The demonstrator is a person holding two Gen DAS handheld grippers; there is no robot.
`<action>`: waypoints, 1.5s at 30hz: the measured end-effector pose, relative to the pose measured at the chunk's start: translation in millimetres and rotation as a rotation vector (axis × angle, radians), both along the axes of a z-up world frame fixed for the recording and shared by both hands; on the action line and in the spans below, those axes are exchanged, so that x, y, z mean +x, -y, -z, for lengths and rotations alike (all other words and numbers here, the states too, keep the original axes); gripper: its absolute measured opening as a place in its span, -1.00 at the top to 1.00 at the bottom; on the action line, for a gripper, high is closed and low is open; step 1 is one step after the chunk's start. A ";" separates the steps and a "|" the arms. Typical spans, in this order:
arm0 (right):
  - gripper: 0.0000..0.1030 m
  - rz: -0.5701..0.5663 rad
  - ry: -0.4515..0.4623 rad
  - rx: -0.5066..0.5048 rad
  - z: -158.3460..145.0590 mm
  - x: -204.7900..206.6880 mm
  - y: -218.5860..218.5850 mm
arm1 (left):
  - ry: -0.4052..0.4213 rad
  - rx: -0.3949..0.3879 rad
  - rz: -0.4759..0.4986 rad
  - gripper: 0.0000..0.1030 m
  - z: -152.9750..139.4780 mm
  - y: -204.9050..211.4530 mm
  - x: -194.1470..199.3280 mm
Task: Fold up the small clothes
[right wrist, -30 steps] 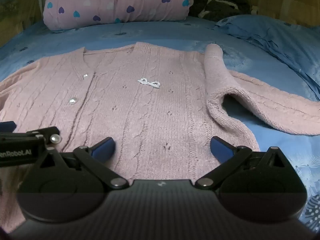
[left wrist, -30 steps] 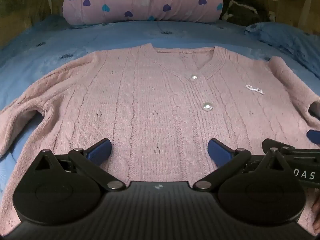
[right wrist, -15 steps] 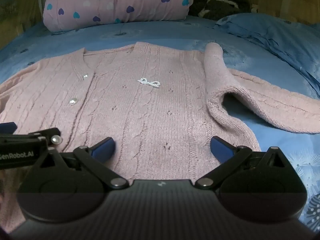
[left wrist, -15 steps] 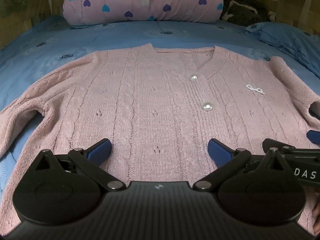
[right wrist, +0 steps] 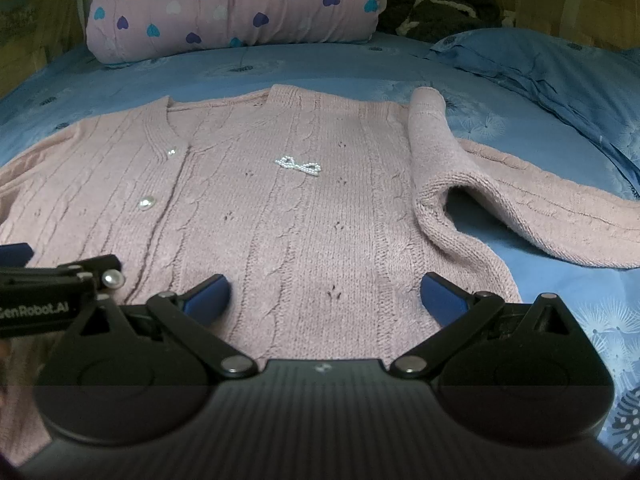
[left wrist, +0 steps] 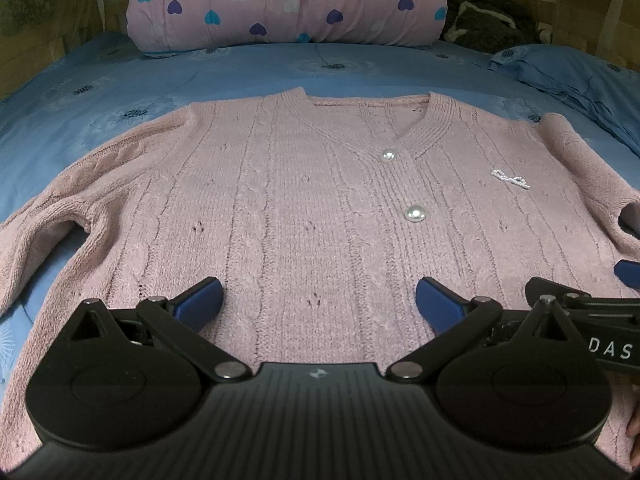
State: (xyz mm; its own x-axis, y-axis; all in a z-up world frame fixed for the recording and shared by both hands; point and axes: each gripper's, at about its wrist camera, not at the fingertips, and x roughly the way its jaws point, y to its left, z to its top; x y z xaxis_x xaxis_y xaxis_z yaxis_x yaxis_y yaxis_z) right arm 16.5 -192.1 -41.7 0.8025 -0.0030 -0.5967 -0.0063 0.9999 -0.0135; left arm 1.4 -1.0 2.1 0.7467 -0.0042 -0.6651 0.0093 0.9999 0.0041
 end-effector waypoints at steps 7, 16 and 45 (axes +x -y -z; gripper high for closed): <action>-1.00 0.000 0.000 -0.002 -0.1 0.2 -0.6 | 0.001 0.001 0.000 -1.00 0.2 0.4 -0.1; -1.00 0.000 0.000 0.002 0.5 0.3 0.8 | 0.001 0.002 0.000 -1.00 0.3 0.5 -0.1; -1.00 0.000 0.001 0.003 0.7 0.1 0.0 | 0.003 0.004 -0.001 -1.00 0.4 0.9 -0.5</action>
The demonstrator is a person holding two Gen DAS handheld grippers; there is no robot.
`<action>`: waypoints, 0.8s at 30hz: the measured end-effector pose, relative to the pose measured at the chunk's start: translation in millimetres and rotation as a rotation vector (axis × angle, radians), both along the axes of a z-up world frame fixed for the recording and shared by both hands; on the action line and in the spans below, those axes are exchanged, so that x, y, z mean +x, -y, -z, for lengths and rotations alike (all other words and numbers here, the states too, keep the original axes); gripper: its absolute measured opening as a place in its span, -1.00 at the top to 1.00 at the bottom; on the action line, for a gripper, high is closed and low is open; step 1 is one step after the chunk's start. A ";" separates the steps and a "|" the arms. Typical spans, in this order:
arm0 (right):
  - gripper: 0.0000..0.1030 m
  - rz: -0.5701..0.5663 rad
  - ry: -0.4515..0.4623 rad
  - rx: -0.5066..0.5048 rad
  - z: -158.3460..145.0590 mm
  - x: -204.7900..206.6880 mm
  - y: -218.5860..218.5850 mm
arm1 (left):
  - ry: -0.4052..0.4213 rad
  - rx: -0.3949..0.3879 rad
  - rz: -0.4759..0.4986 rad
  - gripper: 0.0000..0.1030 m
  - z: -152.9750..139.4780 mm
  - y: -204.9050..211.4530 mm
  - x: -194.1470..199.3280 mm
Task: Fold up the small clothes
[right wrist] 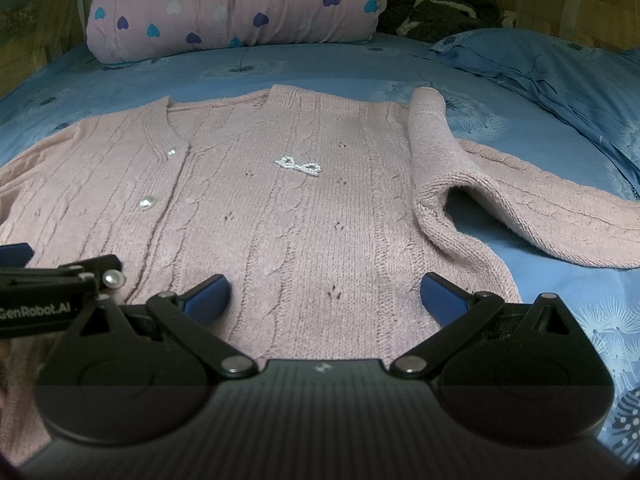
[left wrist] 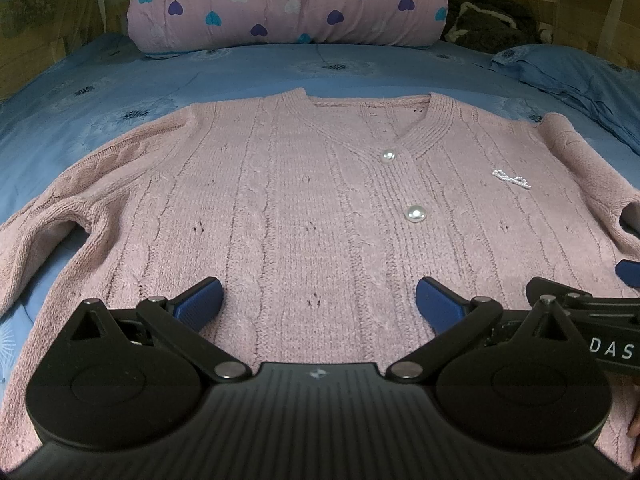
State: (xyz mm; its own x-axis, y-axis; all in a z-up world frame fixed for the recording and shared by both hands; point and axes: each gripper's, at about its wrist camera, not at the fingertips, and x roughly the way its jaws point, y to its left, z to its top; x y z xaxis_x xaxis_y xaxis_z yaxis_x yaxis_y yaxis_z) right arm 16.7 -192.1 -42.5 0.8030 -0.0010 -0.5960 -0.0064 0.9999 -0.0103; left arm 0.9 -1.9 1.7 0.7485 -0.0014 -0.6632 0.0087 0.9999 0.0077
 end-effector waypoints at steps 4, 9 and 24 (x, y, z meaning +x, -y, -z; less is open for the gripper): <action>-1.00 0.000 0.000 0.000 0.1 0.1 0.0 | 0.000 0.000 0.000 -1.00 0.2 0.0 0.1; -1.00 0.000 0.000 0.001 0.1 0.3 0.1 | 0.000 -0.007 -0.004 -1.00 0.0 -0.7 -0.1; -1.00 -0.002 0.002 0.025 -0.6 -0.5 3.3 | -0.006 -0.014 -0.002 -1.00 -1.7 -5.3 2.7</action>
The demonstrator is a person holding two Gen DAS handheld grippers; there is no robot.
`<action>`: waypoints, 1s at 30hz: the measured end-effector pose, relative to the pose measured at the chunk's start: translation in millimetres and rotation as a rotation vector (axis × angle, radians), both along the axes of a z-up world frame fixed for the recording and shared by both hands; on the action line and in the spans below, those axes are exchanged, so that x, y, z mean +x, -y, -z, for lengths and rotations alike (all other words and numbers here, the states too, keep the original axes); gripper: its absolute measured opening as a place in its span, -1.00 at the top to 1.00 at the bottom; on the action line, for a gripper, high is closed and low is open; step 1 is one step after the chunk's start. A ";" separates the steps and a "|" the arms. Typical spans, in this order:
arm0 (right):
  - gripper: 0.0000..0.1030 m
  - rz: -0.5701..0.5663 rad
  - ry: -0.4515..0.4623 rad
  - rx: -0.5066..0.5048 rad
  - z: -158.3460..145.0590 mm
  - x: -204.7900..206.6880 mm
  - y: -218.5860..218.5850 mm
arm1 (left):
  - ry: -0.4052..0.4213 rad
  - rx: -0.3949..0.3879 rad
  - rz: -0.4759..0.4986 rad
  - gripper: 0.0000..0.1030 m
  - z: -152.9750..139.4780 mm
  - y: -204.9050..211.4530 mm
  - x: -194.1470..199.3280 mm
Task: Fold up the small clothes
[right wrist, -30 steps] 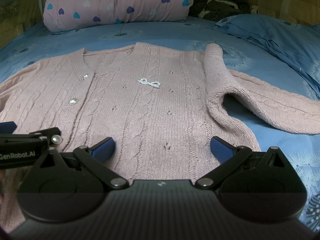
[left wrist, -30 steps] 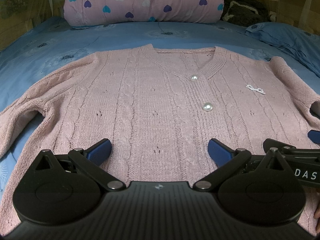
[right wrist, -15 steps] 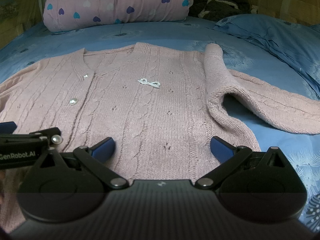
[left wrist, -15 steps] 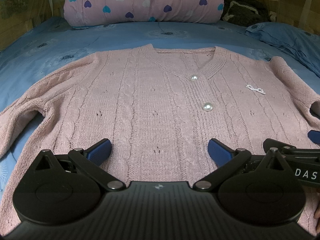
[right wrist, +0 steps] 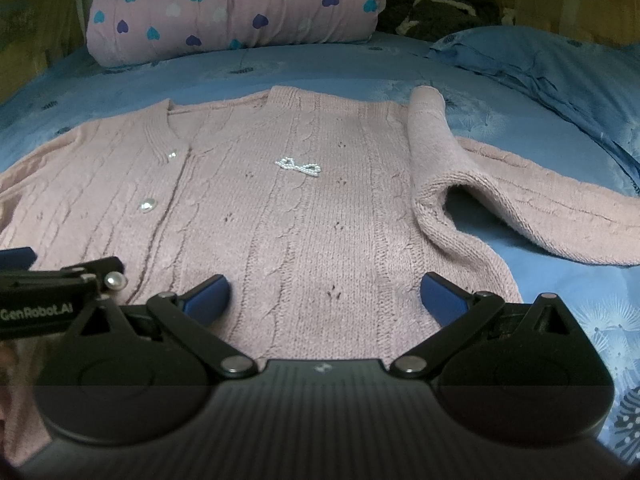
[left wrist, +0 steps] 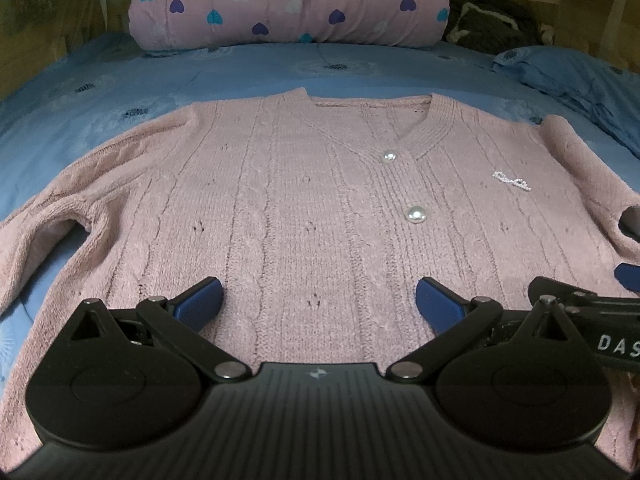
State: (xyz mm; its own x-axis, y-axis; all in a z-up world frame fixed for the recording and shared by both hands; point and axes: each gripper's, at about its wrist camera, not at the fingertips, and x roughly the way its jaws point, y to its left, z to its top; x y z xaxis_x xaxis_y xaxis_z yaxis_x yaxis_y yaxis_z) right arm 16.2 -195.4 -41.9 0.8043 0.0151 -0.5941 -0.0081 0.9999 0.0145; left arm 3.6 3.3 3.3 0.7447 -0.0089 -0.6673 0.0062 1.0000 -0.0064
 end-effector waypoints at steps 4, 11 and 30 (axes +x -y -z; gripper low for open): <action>-1.00 -0.005 0.008 0.045 -3.7 -1.8 7.3 | -0.009 -0.012 0.008 -1.00 -2.7 -3.3 2.2; -1.00 -0.012 0.016 0.157 -18.2 -8.8 30.8 | 0.034 0.028 0.046 -1.00 -15.6 -0.8 -0.8; -1.00 0.304 0.114 0.178 -22.6 -12.2 130.8 | -0.048 -0.027 0.034 -1.00 -17.7 -13.8 9.1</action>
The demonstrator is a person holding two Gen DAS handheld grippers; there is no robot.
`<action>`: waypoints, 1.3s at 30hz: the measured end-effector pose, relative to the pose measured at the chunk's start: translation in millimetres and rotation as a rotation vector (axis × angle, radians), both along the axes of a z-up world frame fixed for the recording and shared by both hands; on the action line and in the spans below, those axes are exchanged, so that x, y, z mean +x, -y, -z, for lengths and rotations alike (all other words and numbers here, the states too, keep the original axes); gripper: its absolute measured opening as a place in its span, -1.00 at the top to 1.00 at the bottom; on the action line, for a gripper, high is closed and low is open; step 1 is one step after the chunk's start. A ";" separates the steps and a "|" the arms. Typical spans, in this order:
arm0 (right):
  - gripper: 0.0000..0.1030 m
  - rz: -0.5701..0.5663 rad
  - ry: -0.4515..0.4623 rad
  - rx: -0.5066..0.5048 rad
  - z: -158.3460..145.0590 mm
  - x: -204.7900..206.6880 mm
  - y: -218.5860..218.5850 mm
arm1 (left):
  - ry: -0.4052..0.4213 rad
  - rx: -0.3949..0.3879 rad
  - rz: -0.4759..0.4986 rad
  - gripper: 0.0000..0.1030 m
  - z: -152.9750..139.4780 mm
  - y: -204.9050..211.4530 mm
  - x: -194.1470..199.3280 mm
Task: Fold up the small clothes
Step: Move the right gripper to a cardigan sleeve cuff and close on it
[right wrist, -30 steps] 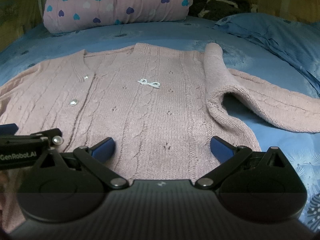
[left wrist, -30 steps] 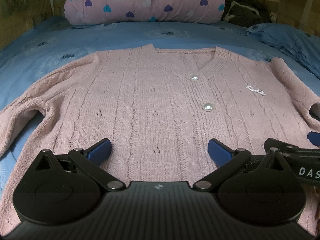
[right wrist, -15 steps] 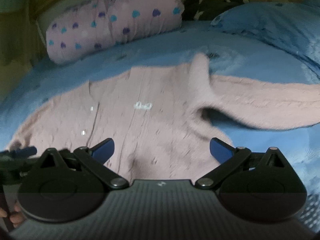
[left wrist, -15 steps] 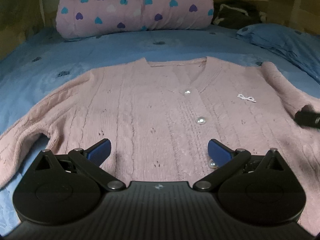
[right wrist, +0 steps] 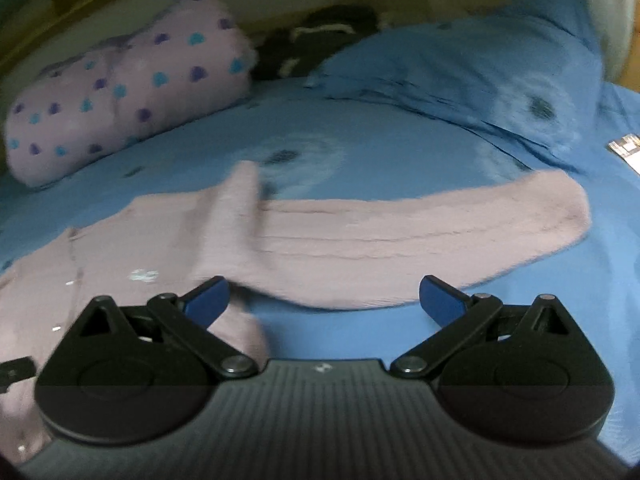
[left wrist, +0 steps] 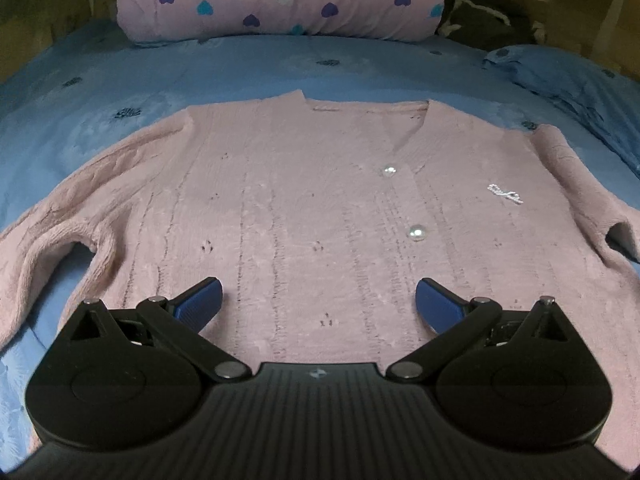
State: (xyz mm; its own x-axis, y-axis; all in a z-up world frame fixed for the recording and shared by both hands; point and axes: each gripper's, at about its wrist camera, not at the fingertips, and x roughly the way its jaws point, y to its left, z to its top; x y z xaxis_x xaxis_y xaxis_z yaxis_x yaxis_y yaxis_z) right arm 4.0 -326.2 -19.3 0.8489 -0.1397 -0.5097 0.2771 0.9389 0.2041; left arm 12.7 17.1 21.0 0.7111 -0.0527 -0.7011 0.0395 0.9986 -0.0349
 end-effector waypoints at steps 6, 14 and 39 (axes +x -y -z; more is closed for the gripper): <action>-1.00 0.168 -0.049 0.142 18.5 7.5 35.6 | -0.016 0.010 -0.015 -1.00 4.7 -2.8 5.4; -1.00 0.243 -0.076 0.181 18.0 41.6 59.8 | -0.009 0.043 0.001 -1.00 10.0 2.9 10.3; 0.30 0.258 -0.009 0.112 19.3 56.4 74.9 | 0.011 0.046 0.012 -1.00 15.0 3.8 12.1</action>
